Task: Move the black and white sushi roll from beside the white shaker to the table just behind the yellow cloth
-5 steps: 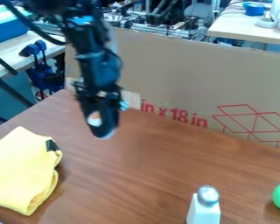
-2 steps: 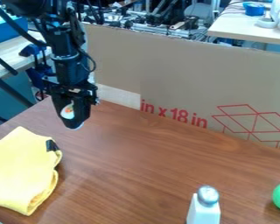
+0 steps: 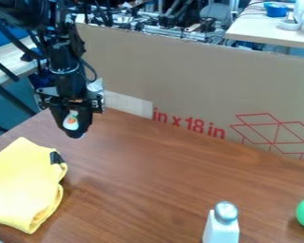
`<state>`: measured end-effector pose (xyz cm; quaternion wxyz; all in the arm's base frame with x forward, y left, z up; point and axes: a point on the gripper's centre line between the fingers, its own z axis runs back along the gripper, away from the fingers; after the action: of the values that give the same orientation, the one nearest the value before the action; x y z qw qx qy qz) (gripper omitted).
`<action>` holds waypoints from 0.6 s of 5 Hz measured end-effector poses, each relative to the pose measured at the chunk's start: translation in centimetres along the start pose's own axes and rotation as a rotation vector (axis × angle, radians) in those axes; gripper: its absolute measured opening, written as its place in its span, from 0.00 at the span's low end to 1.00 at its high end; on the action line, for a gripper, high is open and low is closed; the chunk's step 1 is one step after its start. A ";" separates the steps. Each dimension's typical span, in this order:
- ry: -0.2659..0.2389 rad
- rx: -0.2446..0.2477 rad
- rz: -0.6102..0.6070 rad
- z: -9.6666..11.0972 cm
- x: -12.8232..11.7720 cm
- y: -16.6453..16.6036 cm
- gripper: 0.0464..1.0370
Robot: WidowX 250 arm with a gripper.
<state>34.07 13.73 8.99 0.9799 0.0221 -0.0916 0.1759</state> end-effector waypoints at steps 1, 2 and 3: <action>-0.040 -0.033 0.128 -0.9 0.0 0.6 0.52; -0.021 -0.066 0.275 -2.6 -0.1 1.5 0.52; 0.088 -0.126 0.341 -4.6 0.0 1.7 0.52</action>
<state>34.27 15.64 4.48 0.9384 -0.0628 -0.0620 0.3342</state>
